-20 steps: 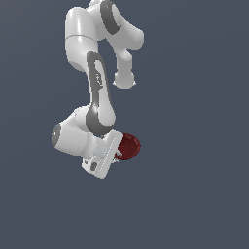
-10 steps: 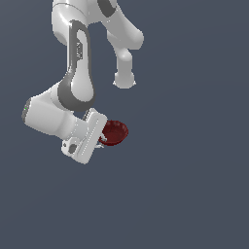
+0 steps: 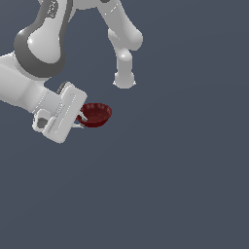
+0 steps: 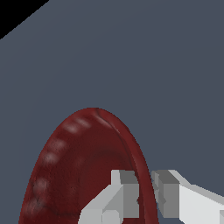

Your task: Pick up the object and move it to a goal position.

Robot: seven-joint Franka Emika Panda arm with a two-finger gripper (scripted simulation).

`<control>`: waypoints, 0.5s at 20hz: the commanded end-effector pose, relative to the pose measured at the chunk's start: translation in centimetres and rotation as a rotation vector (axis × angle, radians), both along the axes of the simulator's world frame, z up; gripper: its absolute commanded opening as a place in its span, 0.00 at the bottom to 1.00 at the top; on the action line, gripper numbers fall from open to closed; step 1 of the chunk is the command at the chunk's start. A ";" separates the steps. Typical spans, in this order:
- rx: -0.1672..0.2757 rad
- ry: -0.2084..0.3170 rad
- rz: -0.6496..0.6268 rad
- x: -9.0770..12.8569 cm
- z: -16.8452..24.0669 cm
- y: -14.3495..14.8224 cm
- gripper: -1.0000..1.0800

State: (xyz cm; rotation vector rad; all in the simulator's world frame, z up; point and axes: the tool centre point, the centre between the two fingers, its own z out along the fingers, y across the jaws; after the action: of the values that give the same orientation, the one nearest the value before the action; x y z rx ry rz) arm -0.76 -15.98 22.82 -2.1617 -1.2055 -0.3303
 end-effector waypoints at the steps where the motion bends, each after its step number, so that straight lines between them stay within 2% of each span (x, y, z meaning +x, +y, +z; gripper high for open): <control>1: 0.000 -0.001 0.000 -0.9 2.2 -1.7 0.00; 10: 0.000 -0.002 0.001 -2.8 7.4 -6.0 0.00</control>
State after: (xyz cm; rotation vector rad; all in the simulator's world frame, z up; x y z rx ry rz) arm -3.35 -21.48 29.51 -2.1620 -1.2058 -0.3316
